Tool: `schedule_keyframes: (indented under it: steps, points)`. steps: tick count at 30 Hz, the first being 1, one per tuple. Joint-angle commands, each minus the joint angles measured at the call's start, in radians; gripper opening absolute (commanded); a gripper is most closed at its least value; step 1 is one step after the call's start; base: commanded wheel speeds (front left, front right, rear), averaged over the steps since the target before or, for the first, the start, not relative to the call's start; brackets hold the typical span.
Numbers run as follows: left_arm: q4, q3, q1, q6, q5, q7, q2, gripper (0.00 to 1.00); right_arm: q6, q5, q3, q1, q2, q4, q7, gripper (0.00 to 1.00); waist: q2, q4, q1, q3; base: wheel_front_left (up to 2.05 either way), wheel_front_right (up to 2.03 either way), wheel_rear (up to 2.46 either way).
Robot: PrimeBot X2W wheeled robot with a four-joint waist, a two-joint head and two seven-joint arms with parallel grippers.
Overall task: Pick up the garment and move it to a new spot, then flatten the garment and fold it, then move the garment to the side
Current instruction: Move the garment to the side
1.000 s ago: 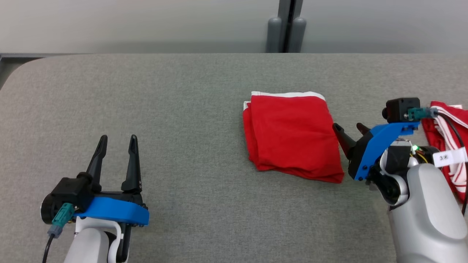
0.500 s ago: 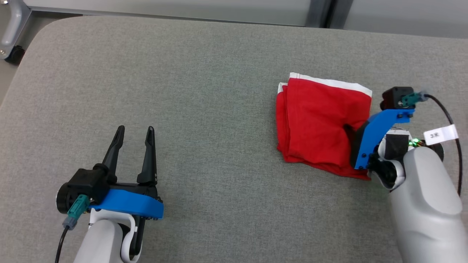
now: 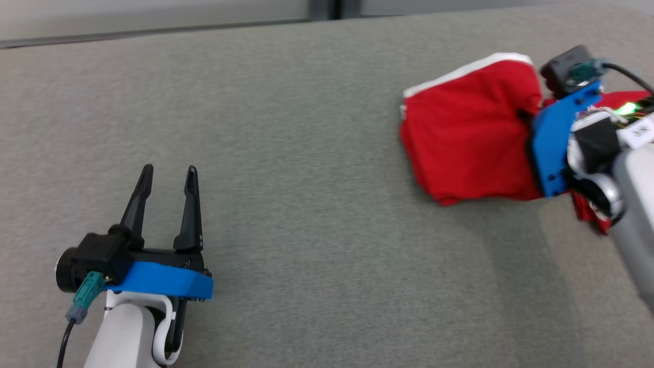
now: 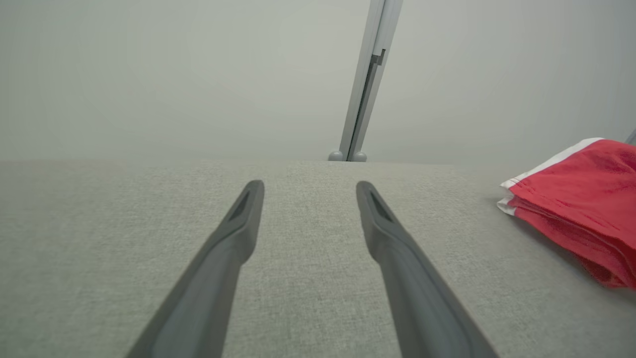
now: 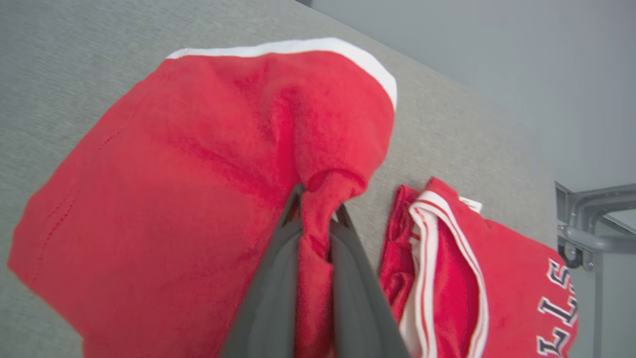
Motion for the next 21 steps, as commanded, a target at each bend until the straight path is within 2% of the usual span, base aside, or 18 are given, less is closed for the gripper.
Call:
schedule_keyframes:
  steps: [1, 8, 13, 17, 21]
  points:
    - [-0.012, 0.001, -0.007, -0.005, 0.007, -0.004, 0.003, 1.0, 0.0, 0.019, 0.015, -0.023, -0.044, -0.016, 0.007, 0.0, 0.0, -0.041, 0.0, -0.007, 0.0, 0.0, 0.0]
    - [-0.044, -0.033, -0.061, -0.004, 0.018, -0.002, 0.027, 1.0, 0.0, 0.072, 0.084, -0.049, -0.285, -0.052, -0.043, 0.0, 0.0, -0.107, 0.0, 0.075, 0.0, 0.0, 0.0]
    - [-0.078, -0.046, -0.082, -0.004, 0.023, 0.024, 0.07, 1.0, 0.0, 0.103, 0.107, -0.06, -0.388, -0.014, -0.153, 0.0, 0.0, -0.131, 0.0, 0.144, 0.0, 0.0, 0.0]
    - [-0.13, -0.04, -0.093, -0.004, 0.026, 0.052, 0.106, 1.0, 0.0, 0.046, 0.091, -0.077, -0.422, 0.045, -0.215, 0.0, 0.0, -0.141, 0.0, 0.196, 0.0, 0.0, 0.0]
    - [-0.18, -0.033, -0.092, -0.002, 0.024, 0.083, 0.132, 1.0, 0.0, -0.021, 0.039, -0.069, -0.383, 0.107, -0.293, 0.0, 0.0, -0.147, 0.0, 0.233, 0.0, 0.0, 0.0]
